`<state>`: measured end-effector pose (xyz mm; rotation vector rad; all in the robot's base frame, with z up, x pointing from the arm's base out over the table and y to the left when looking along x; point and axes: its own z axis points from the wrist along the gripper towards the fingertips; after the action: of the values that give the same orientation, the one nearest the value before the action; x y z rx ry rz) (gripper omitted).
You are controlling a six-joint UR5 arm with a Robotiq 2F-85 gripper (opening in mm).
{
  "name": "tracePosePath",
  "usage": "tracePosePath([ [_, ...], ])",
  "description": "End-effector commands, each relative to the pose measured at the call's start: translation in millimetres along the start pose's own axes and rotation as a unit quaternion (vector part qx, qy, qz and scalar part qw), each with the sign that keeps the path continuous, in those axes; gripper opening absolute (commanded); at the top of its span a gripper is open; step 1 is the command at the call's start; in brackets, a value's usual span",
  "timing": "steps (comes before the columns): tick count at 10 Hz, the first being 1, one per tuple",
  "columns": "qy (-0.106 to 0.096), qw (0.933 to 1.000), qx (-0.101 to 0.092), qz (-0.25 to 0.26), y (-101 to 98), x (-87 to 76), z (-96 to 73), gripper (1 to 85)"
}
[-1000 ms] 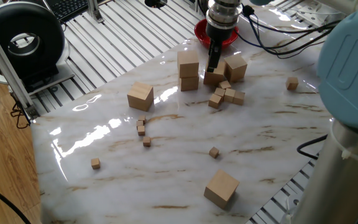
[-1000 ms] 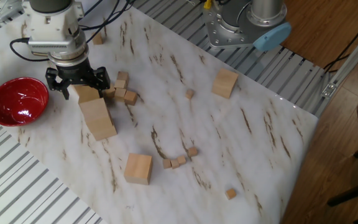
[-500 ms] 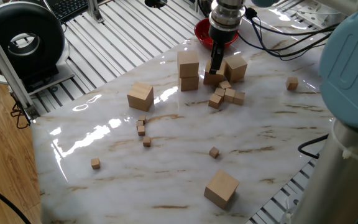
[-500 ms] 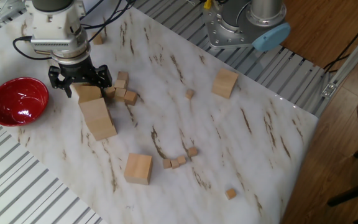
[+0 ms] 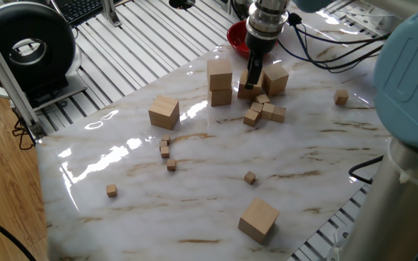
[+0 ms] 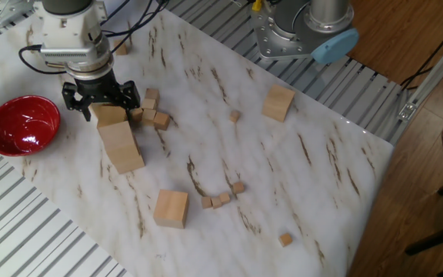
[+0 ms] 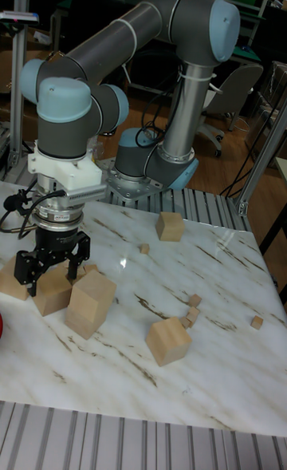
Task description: Stack the blocks in a vertical line of five
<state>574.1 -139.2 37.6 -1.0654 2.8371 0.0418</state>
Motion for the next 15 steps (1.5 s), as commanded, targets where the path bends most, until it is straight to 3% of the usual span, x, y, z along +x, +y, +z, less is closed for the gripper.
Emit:
tracePosePath([
  [1, -0.006, 0.9999, 0.009, 0.002, -6.5, 1.4, 8.1, 81.7],
  [4, -0.005, 0.9999, 0.007, 0.009, -5.9, 2.0, 10.6, 78.0],
  [6, -0.002, 0.9994, -0.004, 0.035, -0.1, 3.6, 10.6, 67.7],
  [8, 0.002, 0.9984, -0.012, 0.055, 3.8, 3.8, 8.2, 62.7],
  [11, 0.028, 0.9972, -0.006, 0.069, 2.1, 12.6, 0.2, 49.7],
  [14, 0.045, 0.9963, -0.009, 0.073, 5.3, 14.0, -12.7, 44.7],
  [15, 0.052, 0.9965, -0.002, 0.065, 2.5, 14.2, -20.0, 44.3],
])
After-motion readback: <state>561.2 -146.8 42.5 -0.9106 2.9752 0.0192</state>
